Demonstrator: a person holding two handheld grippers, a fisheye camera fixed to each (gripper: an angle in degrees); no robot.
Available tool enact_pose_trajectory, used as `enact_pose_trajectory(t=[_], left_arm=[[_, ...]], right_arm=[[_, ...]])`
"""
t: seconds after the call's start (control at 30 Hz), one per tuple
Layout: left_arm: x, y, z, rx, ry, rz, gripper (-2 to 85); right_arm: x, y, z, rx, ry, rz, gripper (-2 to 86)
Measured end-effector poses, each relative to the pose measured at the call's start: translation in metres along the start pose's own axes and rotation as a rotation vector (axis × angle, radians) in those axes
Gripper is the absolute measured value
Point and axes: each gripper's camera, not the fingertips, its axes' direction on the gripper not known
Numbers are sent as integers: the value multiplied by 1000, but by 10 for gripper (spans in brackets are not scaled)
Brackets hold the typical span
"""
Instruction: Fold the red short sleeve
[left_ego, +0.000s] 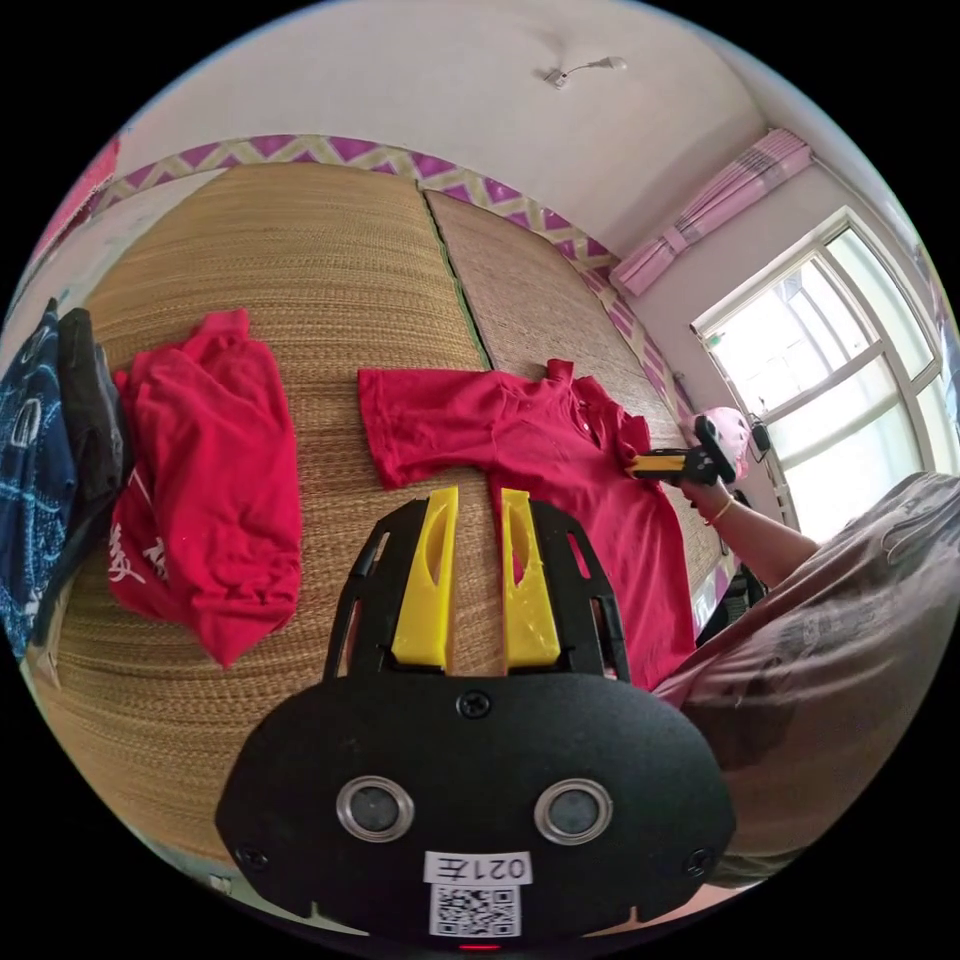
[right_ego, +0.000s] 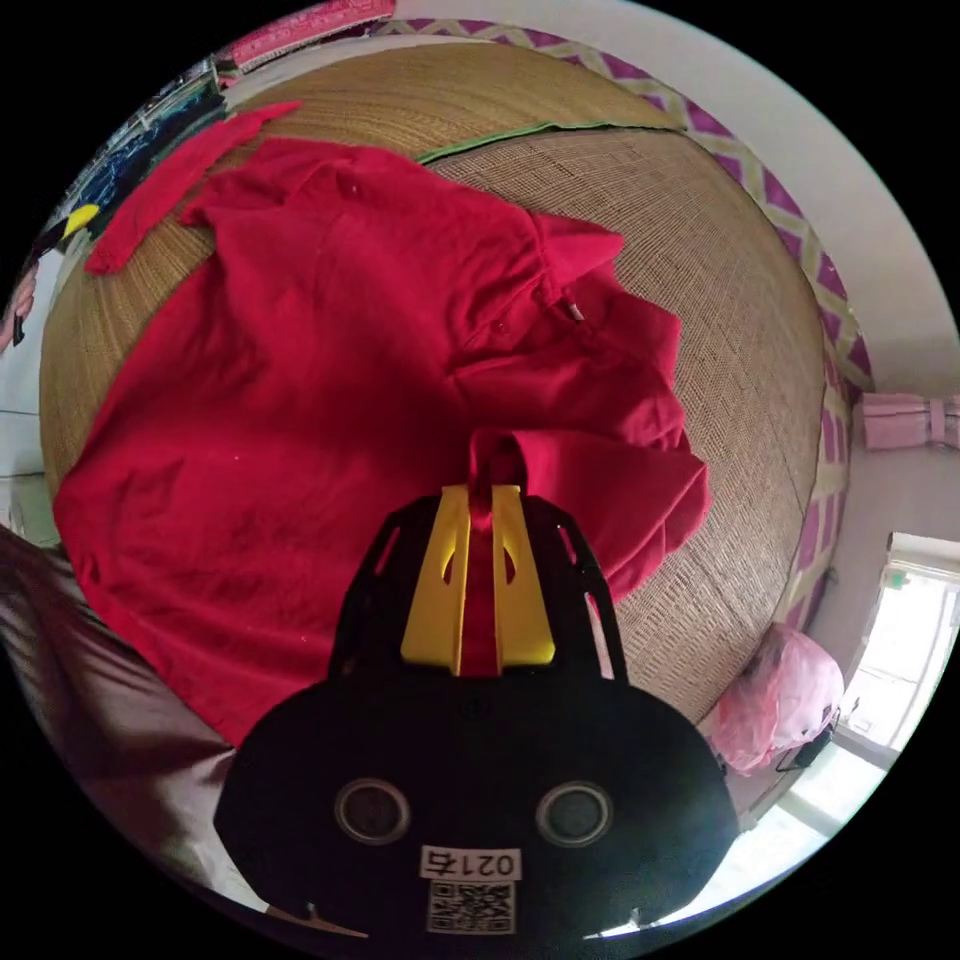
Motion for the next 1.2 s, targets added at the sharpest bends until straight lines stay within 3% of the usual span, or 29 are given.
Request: enact_pose_trajectory(t=[0.1,0.23,0.33,0.43,0.57,0.7,0.8,0.9,1.2], left_arm=[[-7,12,4,-3,14,-26,66],[-5,14,15,-4,45,-39,67],[5,11,20,-3,56,-24,67],[13,8,18,-2,47,-5,67],[10,11,15,-14,39,-25,66],[13,14,0,-7,12,-28,66],[12,16,-1,-22,21,-42,66],[13,12,0,-26,46,-48,66],[13,9,-20,-20,58,-49,66]], right_arm=[[30,19,-7,-61,-1,13,60],[139,70,-26,97,-269,402,79],[193,108,-18,228,-401,565,91],[223,116,5,237,-479,581,93],[239,93,49,107,-468,499,58],[289,89,17,315,-597,486,12],[317,61,15,394,-736,448,37],[327,35,50,244,-788,399,95],[332,155,103,306,-765,480,57]])
